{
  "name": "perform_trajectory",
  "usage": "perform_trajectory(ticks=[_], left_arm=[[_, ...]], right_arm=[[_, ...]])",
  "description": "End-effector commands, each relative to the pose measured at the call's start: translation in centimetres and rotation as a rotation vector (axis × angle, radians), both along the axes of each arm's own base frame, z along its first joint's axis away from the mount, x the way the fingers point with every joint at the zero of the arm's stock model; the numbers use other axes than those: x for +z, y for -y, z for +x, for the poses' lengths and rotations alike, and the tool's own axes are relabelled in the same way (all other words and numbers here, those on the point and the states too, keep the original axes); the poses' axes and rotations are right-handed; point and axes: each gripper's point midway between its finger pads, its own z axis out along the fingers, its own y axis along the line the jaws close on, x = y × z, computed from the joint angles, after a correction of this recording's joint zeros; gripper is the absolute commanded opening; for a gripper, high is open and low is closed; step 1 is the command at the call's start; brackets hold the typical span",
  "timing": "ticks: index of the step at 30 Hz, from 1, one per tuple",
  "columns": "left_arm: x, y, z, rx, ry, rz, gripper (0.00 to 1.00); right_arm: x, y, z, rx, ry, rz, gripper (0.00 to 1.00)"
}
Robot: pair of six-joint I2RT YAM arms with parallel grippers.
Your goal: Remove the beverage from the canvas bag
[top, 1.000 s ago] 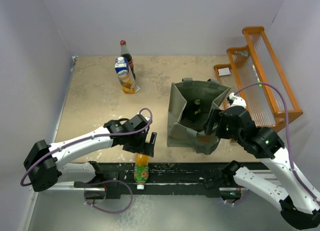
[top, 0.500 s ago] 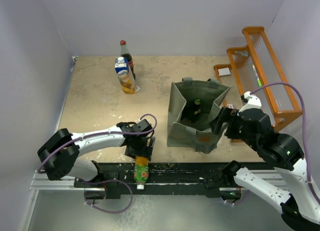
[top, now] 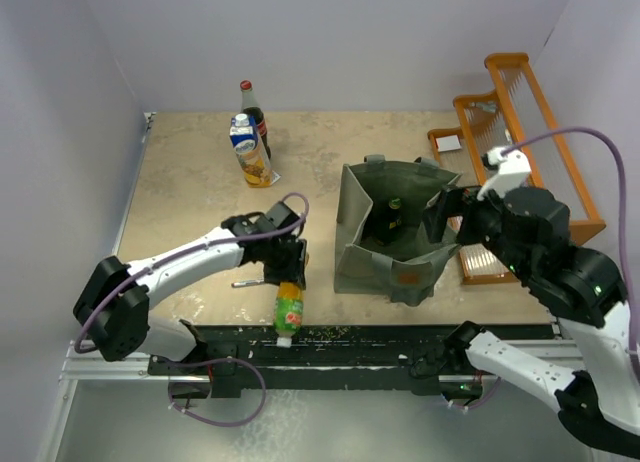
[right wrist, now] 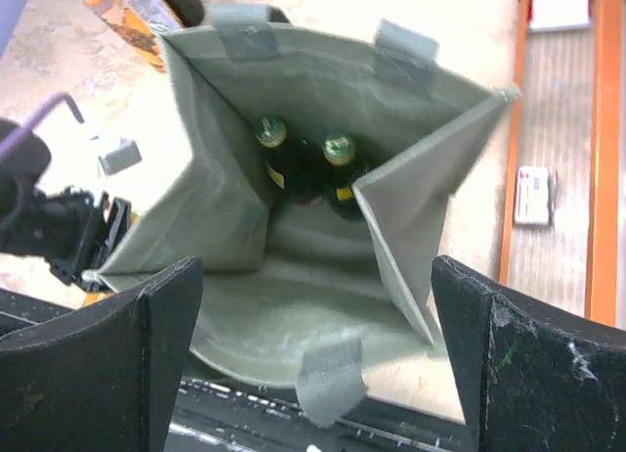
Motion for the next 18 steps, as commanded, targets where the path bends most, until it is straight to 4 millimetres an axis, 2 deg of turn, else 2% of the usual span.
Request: perform_trajectory(ticks=[1,9,13,15,18], left_arm=[[7.9,1.6,3.1,0.018,0.083,-0.196,0.27],[16.2,0.6,7.3,0.197,0.12,-0.41,0.25],[20.1,0.0,9.1,0.313,0.121,-0.558,0.24],[21.7,-0.2,9.9,0.381,0.113,-0.633,0.24],[22.9,-0.3,10.4,0.476,0.069,-0.736,0.24]], right_arm=[[3.9,-3.9,3.5,0.196,0.156,-0.107,1.0],[8.3,-10.7,7.3,0.467,0.34,-0.168,1.0],[9.0,-14.3,8.0,0.605,0.466,-0.184,1.0],[8.6,-16.8,6.7,0.766,0.578,-0.253,0.98],[6.4,-20.6,3.7,1.007,0.785,-0.444,1.0]])
